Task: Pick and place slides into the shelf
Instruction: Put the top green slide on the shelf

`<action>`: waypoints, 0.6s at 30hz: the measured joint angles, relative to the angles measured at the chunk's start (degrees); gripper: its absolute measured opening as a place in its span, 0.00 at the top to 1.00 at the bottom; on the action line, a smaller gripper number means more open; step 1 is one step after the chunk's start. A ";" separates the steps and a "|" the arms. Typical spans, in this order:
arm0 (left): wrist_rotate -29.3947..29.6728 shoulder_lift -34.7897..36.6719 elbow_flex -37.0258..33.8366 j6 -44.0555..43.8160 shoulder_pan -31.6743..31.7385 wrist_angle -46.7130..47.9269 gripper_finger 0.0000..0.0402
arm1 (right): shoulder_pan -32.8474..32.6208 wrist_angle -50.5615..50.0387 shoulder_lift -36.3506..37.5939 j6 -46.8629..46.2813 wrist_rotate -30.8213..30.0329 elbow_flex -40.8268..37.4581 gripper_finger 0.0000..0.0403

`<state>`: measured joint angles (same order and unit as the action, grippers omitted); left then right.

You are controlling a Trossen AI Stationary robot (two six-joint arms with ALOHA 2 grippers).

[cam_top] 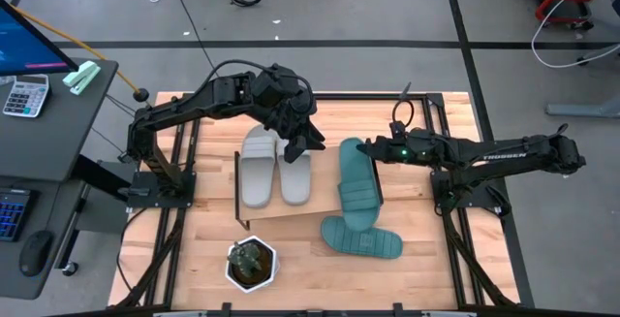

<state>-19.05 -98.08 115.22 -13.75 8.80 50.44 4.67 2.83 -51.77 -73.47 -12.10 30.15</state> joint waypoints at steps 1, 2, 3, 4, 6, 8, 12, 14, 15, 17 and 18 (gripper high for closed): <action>0.00 0.00 0.00 0.03 0.02 0.02 0.66 | 0.02 -0.12 0.00 -0.02 0.04 0.00 0.67; 0.00 0.00 0.00 0.04 0.02 0.02 0.65 | 0.02 -0.21 0.00 -0.10 0.10 0.00 0.62; 0.00 0.00 0.00 0.03 0.02 0.01 0.65 | 0.02 -0.28 0.00 -0.13 0.14 0.00 0.56; 0.00 0.00 0.00 0.03 0.01 0.02 0.65 | 0.02 -0.31 0.00 -0.14 0.13 0.00 0.51; -0.02 0.00 0.00 0.03 -0.01 0.02 0.65 | 0.02 -1.01 0.00 -0.44 0.16 0.00 0.44; -0.02 0.00 0.00 0.03 -0.01 0.02 0.66 | 0.02 -1.47 0.04 -0.95 0.14 0.11 0.39; -0.02 0.00 0.00 -0.17 0.02 0.02 0.67 | 0.02 -1.90 0.10 -1.07 0.30 0.42 0.35; -0.02 0.00 0.00 -0.17 -0.01 0.02 0.67 | 0.02 -3.82 0.17 -0.58 0.44 1.43 0.34; -0.02 0.00 0.00 -0.17 0.02 0.02 0.66 | 0.02 -4.93 0.14 0.33 0.47 2.14 0.35; -0.02 0.00 0.00 -0.17 0.02 0.02 0.66 | 0.04 -8.53 0.13 2.49 0.50 4.44 0.36; -0.02 0.00 0.00 -0.17 0.02 0.04 0.65 | 0.09 -11.32 0.15 3.77 0.47 5.95 0.37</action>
<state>-19.07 -98.08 115.22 -13.91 8.82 50.48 4.75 -8.49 -51.62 -69.71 -11.62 36.10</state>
